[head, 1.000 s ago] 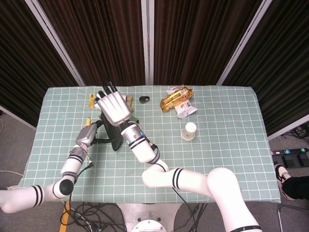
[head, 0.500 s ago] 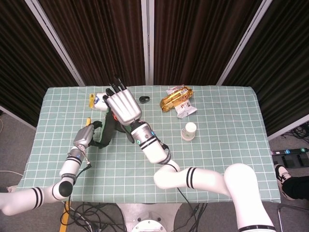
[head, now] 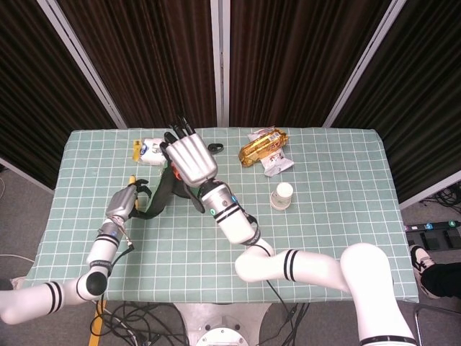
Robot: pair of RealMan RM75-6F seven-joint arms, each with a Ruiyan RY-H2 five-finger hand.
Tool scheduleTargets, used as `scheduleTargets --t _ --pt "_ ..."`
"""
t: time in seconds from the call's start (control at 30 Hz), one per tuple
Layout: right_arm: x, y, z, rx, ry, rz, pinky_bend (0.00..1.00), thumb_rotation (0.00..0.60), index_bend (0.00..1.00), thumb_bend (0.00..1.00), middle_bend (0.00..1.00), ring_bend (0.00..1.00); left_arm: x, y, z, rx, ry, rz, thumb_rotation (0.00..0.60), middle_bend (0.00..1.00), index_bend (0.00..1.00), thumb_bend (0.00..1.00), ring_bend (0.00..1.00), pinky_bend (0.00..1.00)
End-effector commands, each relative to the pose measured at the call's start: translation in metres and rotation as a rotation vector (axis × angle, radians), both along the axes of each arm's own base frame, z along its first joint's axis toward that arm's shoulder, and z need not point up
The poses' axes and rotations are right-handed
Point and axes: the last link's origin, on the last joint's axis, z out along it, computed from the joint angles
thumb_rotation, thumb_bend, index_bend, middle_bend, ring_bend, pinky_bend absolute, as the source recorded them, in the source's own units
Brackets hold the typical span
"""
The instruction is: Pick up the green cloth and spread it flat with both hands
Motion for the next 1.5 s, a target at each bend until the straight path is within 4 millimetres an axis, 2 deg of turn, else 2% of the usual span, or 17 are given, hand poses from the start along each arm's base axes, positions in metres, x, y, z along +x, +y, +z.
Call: scheduleTargets --t 0.03,0.17,0.33,0.63,0.77,0.9,1.13,1.23,1.37,1.5 --pt "-0.002 0.0 0.002 0.002 -0.008 -0.001 0.01 0.6 0.84 0.43 0.36 0.16 -0.001 0.0 0.004 0.022 -0.009 -0.001 0.597 0.21 0.54 0.23 0.14 0.31" --pt "-0.01 0.0 0.009 0.003 -0.033 -0.006 0.01 0.6 0.84 0.43 0.36 0.16 -0.003 0.0 0.01 0.045 -0.019 -0.009 0.599 0.29 0.62 0.36 0.17 0.31" --pt "-0.026 0.001 0.025 0.006 -0.07 -0.019 0.01 0.6 0.84 0.43 0.36 0.16 -0.004 -0.003 0.021 0.068 -0.029 -0.037 0.6 0.33 0.67 0.47 0.18 0.31" --pt "-0.075 0.012 0.057 0.055 -0.166 -0.055 0.01 0.6 0.84 0.43 0.36 0.16 -0.003 -0.012 0.056 0.148 -0.023 -0.127 0.6 0.35 0.69 0.49 0.18 0.31" --pt "-0.089 0.009 0.067 0.059 -0.207 -0.081 0.01 0.6 0.85 0.43 0.36 0.16 0.001 -0.004 0.068 0.205 0.01 -0.168 0.6 0.35 0.69 0.48 0.18 0.31" --pt "-0.097 -0.003 0.066 0.089 -0.233 -0.124 0.01 0.6 0.84 0.43 0.36 0.17 0.007 0.013 0.072 0.254 0.015 -0.179 0.6 0.35 0.69 0.48 0.18 0.31" --pt "-0.099 -0.026 0.064 0.105 -0.324 -0.145 0.01 0.6 0.84 0.43 0.36 0.17 0.014 0.045 0.077 0.378 0.053 -0.194 0.6 0.35 0.69 0.48 0.18 0.31" --pt "-0.101 -0.032 0.065 0.11 -0.362 -0.139 0.01 0.6 0.84 0.43 0.36 0.17 0.016 0.052 0.079 0.42 0.064 -0.203 0.6 0.35 0.68 0.48 0.18 0.31" --pt "-0.115 -0.03 0.06 0.139 -0.363 -0.122 0.01 0.6 0.84 0.43 0.36 0.17 0.017 0.045 0.076 0.412 0.082 -0.24 0.6 0.35 0.68 0.48 0.18 0.31" --pt "-0.138 -0.019 0.047 0.217 -0.334 -0.118 0.01 0.6 0.84 0.44 0.36 0.17 0.012 0.023 0.064 0.338 0.128 -0.302 0.6 0.35 0.68 0.47 0.18 0.31"
